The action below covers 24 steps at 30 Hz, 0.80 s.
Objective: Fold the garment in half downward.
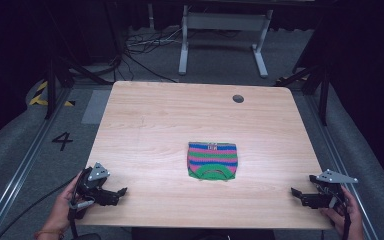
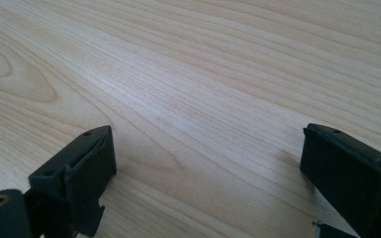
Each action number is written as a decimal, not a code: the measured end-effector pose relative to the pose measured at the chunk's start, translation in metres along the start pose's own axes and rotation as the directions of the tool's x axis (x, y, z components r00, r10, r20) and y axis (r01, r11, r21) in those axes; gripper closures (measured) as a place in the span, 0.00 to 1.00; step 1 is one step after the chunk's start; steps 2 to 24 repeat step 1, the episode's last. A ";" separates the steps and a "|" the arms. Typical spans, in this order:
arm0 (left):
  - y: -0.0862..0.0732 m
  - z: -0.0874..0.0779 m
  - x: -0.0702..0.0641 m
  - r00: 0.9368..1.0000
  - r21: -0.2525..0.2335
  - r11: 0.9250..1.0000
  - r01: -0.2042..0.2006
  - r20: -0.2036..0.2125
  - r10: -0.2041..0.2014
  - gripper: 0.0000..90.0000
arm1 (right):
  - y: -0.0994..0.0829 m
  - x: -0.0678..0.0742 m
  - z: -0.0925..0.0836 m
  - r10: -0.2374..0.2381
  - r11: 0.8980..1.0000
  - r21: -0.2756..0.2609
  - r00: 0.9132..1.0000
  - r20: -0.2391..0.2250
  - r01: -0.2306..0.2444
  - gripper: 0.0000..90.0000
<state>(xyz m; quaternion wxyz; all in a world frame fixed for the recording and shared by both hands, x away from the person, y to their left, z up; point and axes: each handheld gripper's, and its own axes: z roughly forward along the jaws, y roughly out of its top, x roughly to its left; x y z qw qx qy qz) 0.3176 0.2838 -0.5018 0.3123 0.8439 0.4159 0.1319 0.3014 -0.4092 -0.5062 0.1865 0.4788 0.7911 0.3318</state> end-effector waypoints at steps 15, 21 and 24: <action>0.000 0.000 0.000 1.000 0.000 1.000 -0.001 0.000 0.001 0.00 | 0.000 0.000 0.000 0.000 1.000 0.000 1.000 0.000 0.000 0.08; 0.000 0.000 0.000 1.000 0.000 1.000 -0.001 0.000 0.001 0.00 | 0.000 0.000 0.000 0.000 1.000 0.000 1.000 0.000 0.000 0.08; 0.000 0.000 0.000 1.000 0.000 1.000 -0.001 0.000 0.001 0.00 | 0.000 0.000 0.000 0.000 1.000 0.000 1.000 0.000 0.000 0.08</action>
